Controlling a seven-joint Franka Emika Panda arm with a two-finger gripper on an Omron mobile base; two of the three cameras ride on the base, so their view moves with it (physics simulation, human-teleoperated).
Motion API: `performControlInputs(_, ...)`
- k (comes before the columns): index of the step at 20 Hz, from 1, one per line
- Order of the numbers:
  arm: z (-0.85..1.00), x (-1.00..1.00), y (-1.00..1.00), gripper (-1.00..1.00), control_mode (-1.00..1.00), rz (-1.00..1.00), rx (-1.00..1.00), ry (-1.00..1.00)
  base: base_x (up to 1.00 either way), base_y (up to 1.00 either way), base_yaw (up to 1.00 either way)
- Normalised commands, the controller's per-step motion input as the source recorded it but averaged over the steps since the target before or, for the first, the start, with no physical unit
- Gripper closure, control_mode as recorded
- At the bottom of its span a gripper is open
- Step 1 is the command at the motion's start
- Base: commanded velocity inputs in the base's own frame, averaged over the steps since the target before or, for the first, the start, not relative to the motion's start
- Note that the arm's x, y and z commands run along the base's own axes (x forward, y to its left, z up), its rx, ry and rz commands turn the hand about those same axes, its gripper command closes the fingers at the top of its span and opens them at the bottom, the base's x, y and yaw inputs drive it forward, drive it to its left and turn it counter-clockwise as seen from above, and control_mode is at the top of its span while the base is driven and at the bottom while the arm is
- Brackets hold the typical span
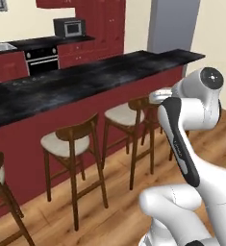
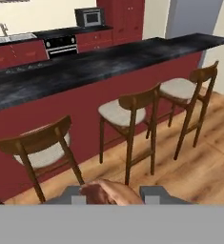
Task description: Take the cheese, shrimp, and mushroom from the fridge and place them on the plate on the dining counter to create an appetizer plate.
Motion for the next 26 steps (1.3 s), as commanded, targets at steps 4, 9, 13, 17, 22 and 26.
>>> performControlInputs(4,0.0,0.0,0.0,1.0,1.0,0.0,0.0,0.0,-0.43,0.99,0.44)
performControlInputs(9,0.0,0.0,0.0,1.0,1.0,0.0,0.0,0.0,0.0,1.0,0.34)
performControlInputs(13,0.0,0.0,0.0,1.0,1.0,0.0,0.0,0.0,0.22,0.92,0.34)
performControlInputs(17,0.0,0.0,0.0,1.0,1.0,0.0,0.0,0.0,0.72,0.48,0.28)
performControlInputs(22,0.0,0.0,0.0,1.0,1.0,0.0,0.0,0.0,0.98,0.25,0.23)
performControlInputs(26,0.0,0.0,0.0,1.0,1.0,0.0,0.0,0.0,1.0,0.37,0.17)
